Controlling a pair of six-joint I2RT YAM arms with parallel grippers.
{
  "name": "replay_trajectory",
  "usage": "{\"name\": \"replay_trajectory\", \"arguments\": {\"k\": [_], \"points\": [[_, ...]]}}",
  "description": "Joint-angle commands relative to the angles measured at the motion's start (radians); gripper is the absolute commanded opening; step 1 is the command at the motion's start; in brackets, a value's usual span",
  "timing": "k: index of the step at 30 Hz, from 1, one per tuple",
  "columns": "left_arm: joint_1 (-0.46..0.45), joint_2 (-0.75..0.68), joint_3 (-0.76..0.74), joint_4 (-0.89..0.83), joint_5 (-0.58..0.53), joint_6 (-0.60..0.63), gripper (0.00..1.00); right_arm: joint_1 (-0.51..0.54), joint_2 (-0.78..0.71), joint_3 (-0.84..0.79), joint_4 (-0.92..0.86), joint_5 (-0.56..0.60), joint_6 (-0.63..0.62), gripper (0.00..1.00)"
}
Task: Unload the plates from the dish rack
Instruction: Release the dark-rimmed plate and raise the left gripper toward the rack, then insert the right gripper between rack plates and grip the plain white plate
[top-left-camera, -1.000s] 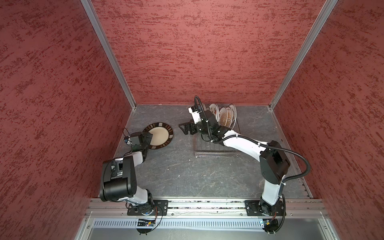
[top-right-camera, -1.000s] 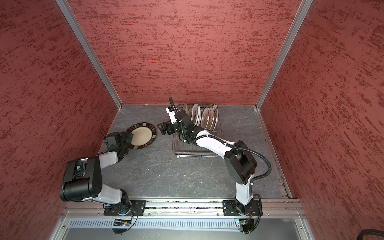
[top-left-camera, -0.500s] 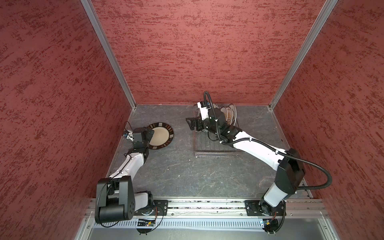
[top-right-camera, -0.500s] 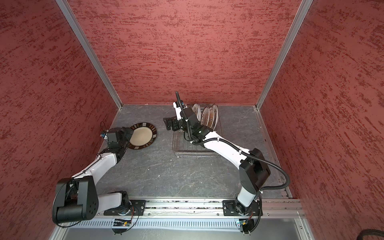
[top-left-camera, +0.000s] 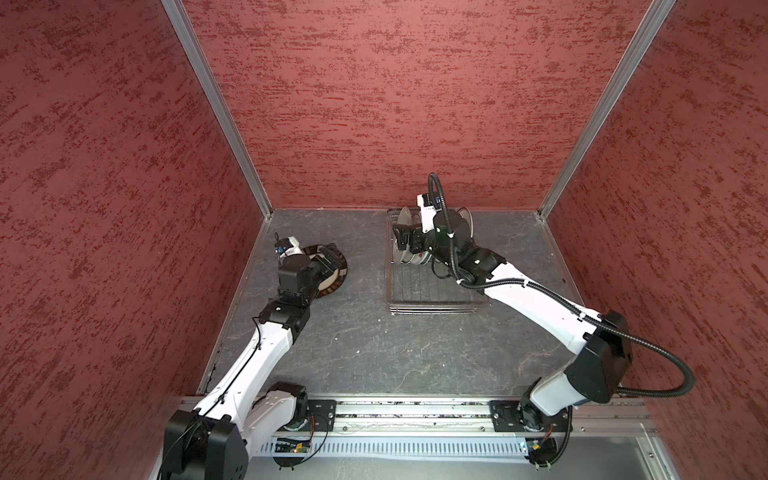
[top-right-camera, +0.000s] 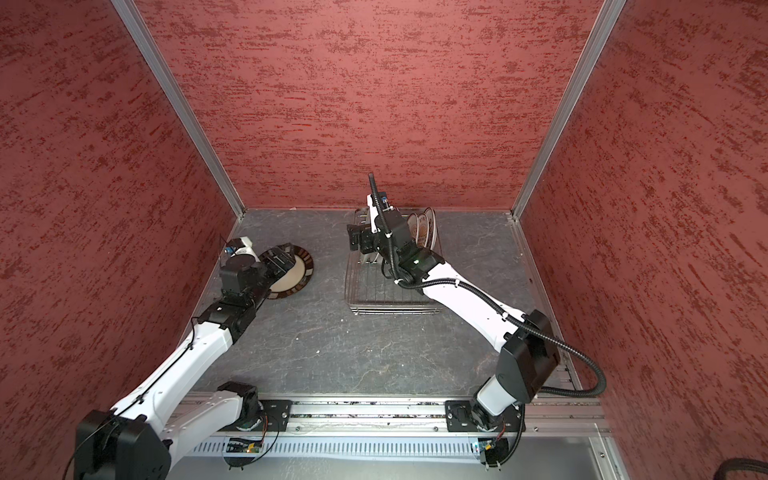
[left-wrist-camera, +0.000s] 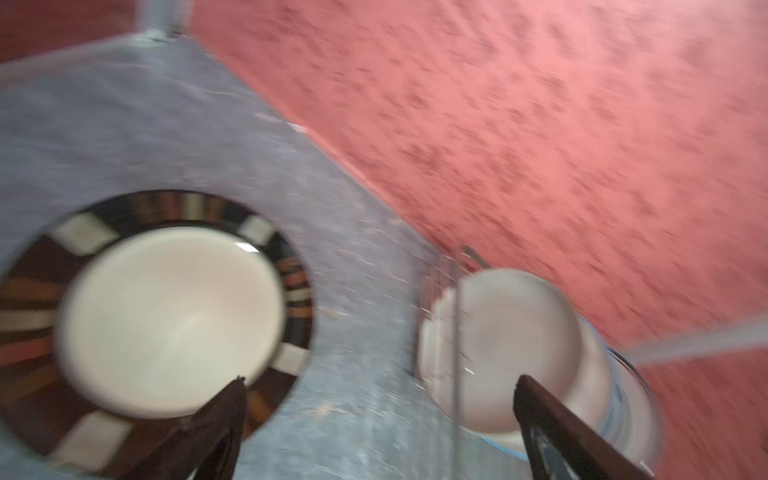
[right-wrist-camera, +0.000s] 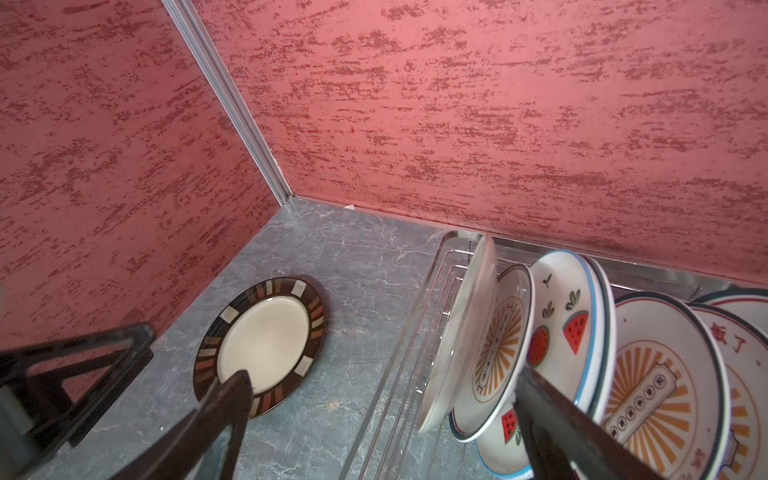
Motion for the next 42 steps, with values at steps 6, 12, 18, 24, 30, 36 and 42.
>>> {"name": "replay_trajectory", "arguments": {"k": [6,12,18,24,30,36,42], "points": [[-0.142,-0.047,0.0,0.109,0.251,0.093,0.99,-0.017,0.129,0.144,-0.03,0.071,0.044,0.95],[-0.151,-0.048,-0.041,0.174,0.314,0.052,0.99,-0.017,0.316,0.337,-0.146,0.206,0.06,0.75],[-0.172,-0.071,-0.065,0.171,0.3,0.053,0.99,-0.016,0.454,0.492,-0.224,0.313,0.078,0.48],[-0.182,-0.092,-0.096,0.171,0.273,0.051,1.0,-0.017,0.54,0.583,-0.282,0.414,0.09,0.4],[-0.194,-0.095,-0.101,0.168,0.265,0.052,1.0,-0.018,0.524,0.571,-0.283,0.465,0.096,0.4],[-0.211,-0.079,-0.111,0.186,0.235,0.048,0.99,-0.021,0.552,0.574,-0.28,0.432,0.099,0.39],[-0.222,-0.083,-0.111,0.176,0.223,0.05,0.99,-0.023,0.631,0.655,-0.336,0.467,0.116,0.29]]}}
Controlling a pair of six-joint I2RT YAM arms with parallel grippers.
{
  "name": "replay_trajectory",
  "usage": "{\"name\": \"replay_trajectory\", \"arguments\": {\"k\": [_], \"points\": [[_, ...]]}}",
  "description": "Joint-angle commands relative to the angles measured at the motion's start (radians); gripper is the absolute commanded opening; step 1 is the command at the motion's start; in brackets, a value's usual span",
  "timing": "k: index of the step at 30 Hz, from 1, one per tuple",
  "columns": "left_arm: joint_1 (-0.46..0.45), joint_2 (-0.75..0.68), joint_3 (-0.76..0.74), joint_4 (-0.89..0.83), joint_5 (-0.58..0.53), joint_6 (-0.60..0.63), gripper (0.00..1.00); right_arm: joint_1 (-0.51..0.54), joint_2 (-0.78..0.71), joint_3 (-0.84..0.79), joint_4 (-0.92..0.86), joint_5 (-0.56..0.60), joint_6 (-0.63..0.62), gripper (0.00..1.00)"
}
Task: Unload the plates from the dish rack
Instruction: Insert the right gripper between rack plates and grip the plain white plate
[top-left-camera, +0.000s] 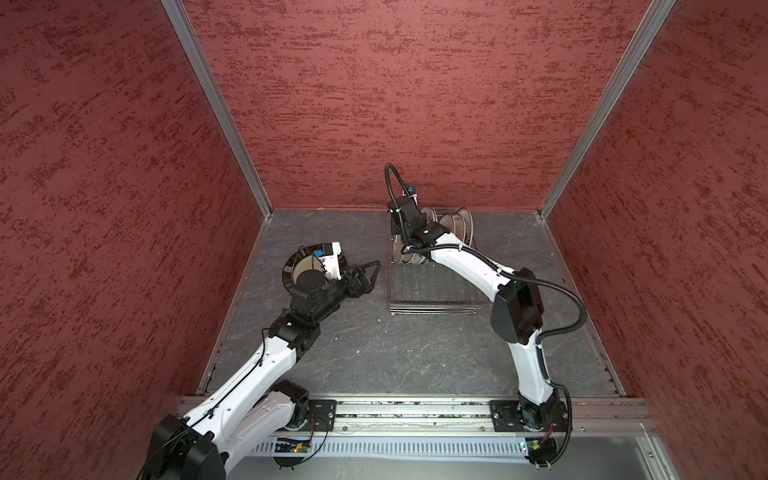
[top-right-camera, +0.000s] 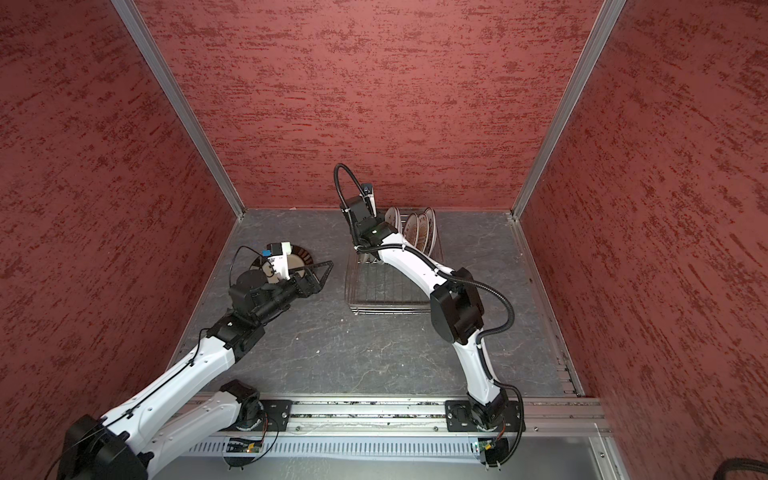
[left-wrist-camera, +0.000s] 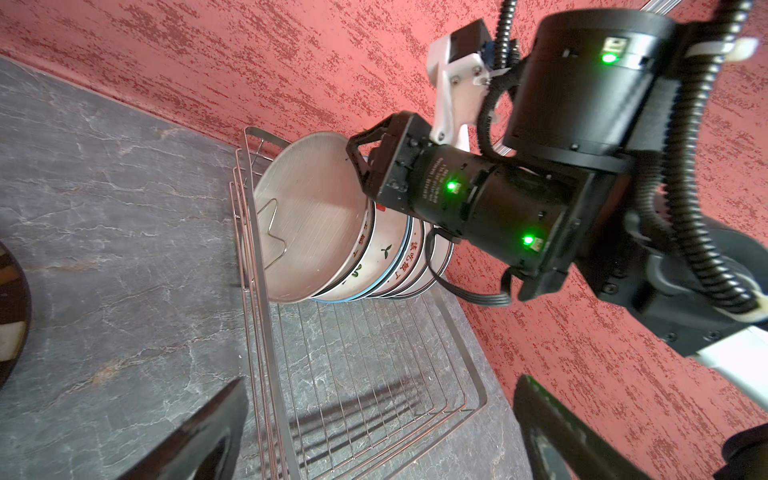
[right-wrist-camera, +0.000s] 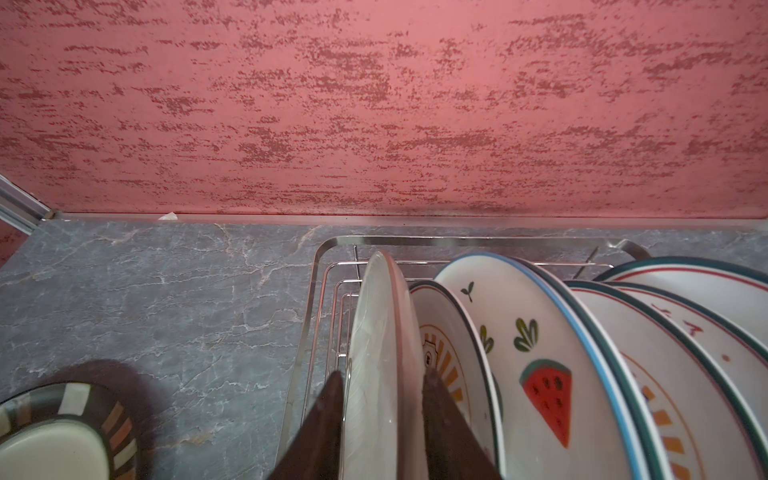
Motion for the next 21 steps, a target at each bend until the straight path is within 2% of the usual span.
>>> {"name": "replay_trajectory", "arguments": {"k": [1,7,13,21], "points": [[-0.008,-0.01,-0.014,0.015,-0.024,0.003,0.99,-0.003,0.039,0.041,-0.044,0.052,0.02,0.28],[-0.01,-0.031,-0.034,0.012,-0.049,0.001,0.99,-0.005,0.081,0.075,-0.071,0.088,0.023,0.23],[-0.012,-0.028,-0.036,0.011,-0.057,-0.004,0.99,-0.004,0.109,0.083,-0.07,0.076,0.028,0.29],[-0.011,-0.036,-0.041,0.003,-0.077,-0.004,0.99,0.002,0.147,0.153,-0.109,0.102,0.02,0.17]]}}
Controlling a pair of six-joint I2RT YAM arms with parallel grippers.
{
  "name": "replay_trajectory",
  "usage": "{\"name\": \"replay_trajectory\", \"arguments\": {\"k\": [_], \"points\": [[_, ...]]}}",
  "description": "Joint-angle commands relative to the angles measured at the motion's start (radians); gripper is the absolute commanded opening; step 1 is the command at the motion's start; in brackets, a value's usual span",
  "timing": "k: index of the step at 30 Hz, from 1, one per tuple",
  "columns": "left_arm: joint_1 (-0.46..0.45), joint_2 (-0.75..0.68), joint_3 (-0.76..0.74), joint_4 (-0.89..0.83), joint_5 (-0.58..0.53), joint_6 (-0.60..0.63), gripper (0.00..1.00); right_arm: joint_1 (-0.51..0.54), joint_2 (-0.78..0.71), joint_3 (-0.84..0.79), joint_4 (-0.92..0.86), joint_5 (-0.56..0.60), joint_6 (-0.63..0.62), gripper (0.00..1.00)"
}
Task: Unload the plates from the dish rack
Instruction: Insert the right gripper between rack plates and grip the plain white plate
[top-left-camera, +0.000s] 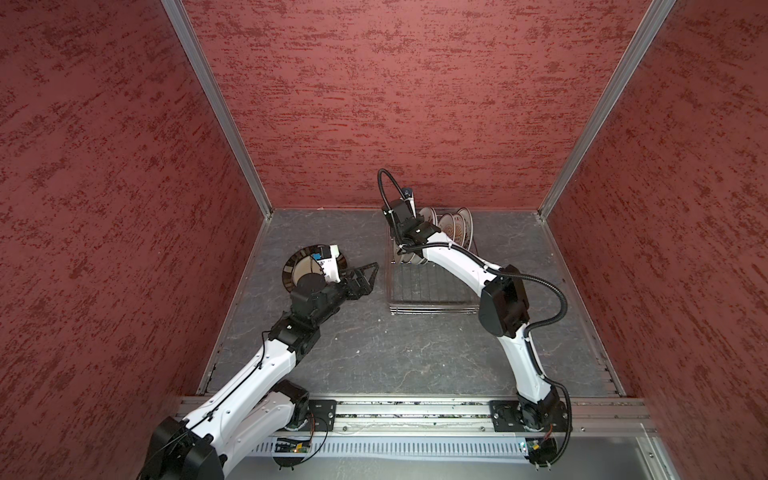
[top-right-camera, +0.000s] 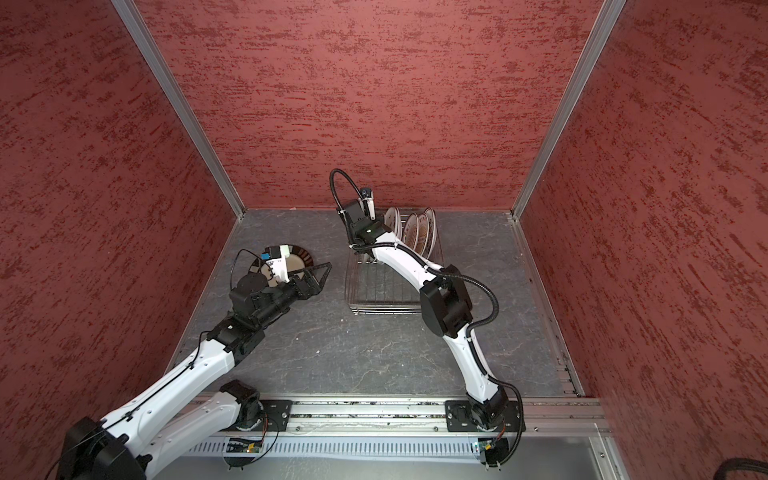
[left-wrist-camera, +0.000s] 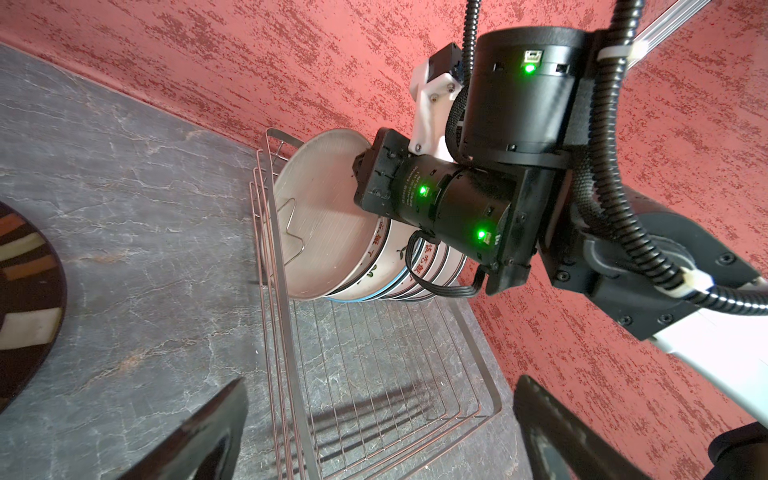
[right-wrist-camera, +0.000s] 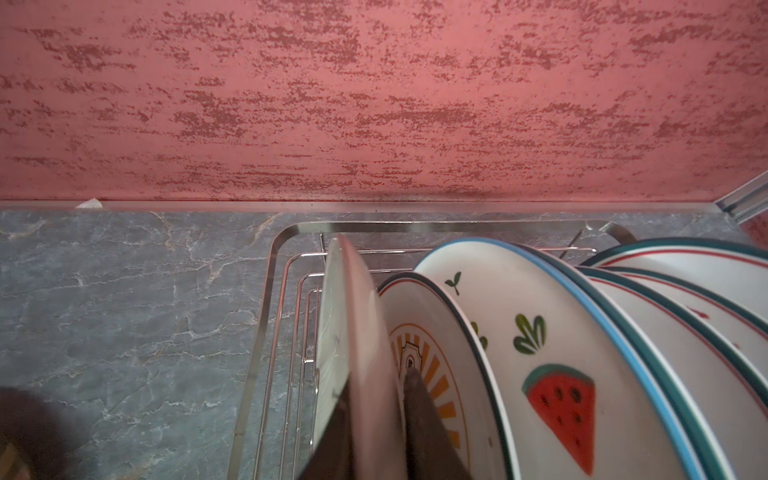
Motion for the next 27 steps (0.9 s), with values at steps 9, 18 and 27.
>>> {"name": "replay_trajectory", "arguments": {"k": [9,18,27], "points": [[-0.006,-0.016,-0.009,-0.009,-0.047,0.002,0.99,0.03,0.049,0.105,-0.032,0.082,-0.02,0.07],[-0.004,-0.007,-0.018,0.002,-0.067,-0.002,0.99,0.056,0.038,0.161,-0.018,0.204,-0.103,0.05],[-0.004,-0.001,-0.02,0.013,-0.063,-0.013,0.99,0.063,-0.011,0.147,0.014,0.232,-0.15,0.01]]}}
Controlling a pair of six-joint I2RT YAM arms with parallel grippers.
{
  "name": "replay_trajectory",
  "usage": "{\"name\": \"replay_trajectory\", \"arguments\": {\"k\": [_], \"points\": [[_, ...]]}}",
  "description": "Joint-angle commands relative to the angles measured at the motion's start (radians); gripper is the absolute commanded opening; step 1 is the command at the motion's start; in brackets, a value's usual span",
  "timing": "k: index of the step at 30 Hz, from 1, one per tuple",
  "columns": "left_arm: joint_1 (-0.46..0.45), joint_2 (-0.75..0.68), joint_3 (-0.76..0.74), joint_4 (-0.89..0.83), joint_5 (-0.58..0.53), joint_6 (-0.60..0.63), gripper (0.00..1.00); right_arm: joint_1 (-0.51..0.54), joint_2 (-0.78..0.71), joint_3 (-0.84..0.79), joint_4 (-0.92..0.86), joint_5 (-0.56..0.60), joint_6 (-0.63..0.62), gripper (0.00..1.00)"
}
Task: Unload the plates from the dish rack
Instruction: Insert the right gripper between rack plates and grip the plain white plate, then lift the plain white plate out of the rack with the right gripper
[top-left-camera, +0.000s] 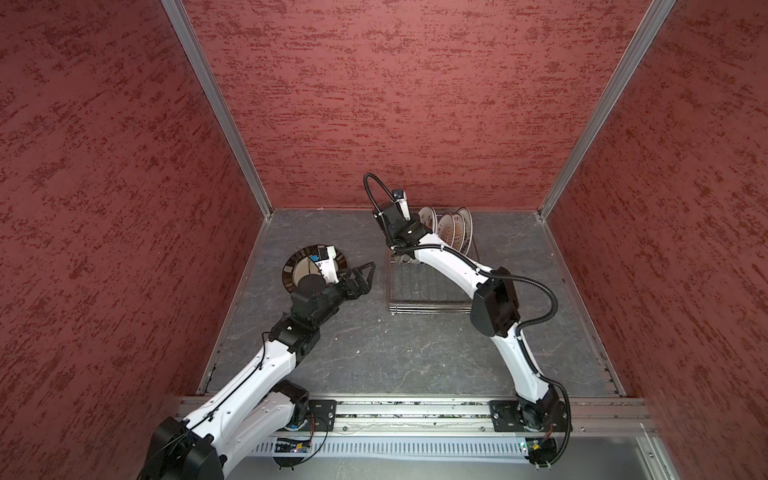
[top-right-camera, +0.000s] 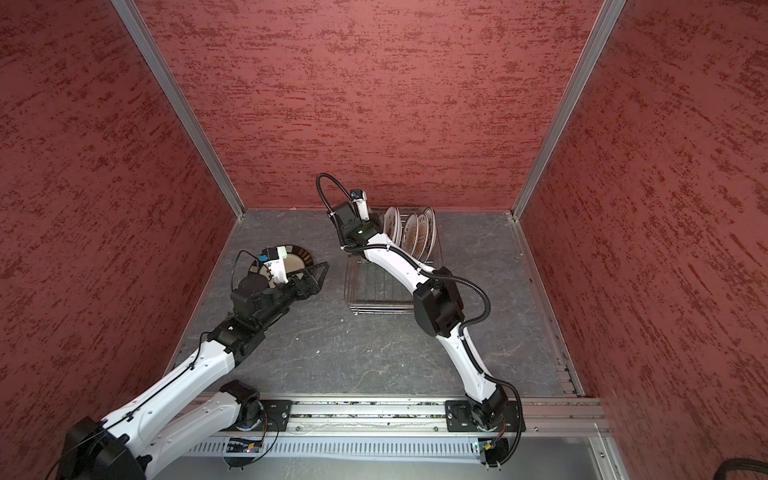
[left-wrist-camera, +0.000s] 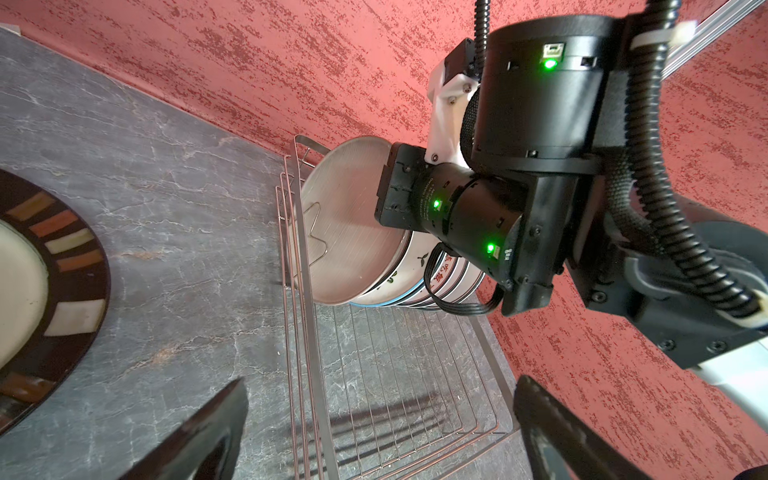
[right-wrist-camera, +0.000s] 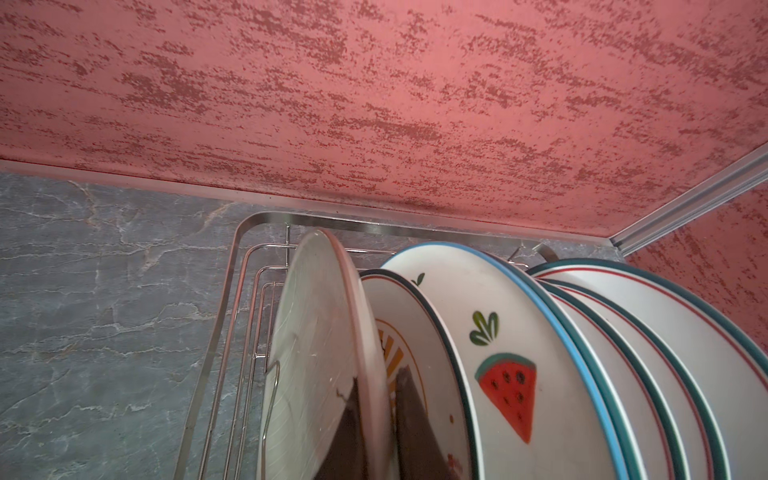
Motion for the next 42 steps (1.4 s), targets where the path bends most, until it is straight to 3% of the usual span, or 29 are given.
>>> {"name": "replay_trajectory", "arguments": {"k": [1,10,26,30,37,39,42], "points": [[-0.005,0.001,-0.004,0.021,-0.004,-0.008,1.0,0.017,-0.078,0.042,0.107,0.071,-0.034,0.0],[-0.006,0.006,-0.006,0.026,0.011,-0.016,0.99,0.04,-0.155,-0.009,0.168,0.124,-0.102,0.0],[0.0,-0.001,-0.024,0.072,0.056,-0.034,0.99,0.072,-0.413,-0.317,0.421,0.146,-0.199,0.0],[0.015,-0.01,-0.036,0.128,0.126,-0.017,0.99,0.072,-0.527,-0.447,0.483,0.019,-0.167,0.0],[0.057,-0.061,-0.069,0.139,0.186,-0.086,0.99,0.026,-0.721,-0.645,0.542,-0.314,-0.06,0.0],[-0.024,-0.115,-0.093,0.142,0.127,-0.064,0.99,-0.001,-0.779,-0.705,0.57,-0.431,-0.035,0.0],[-0.166,-0.184,-0.082,0.064,-0.065,-0.004,0.99,-0.066,-0.857,-0.79,0.598,-0.629,0.039,0.0]]}}
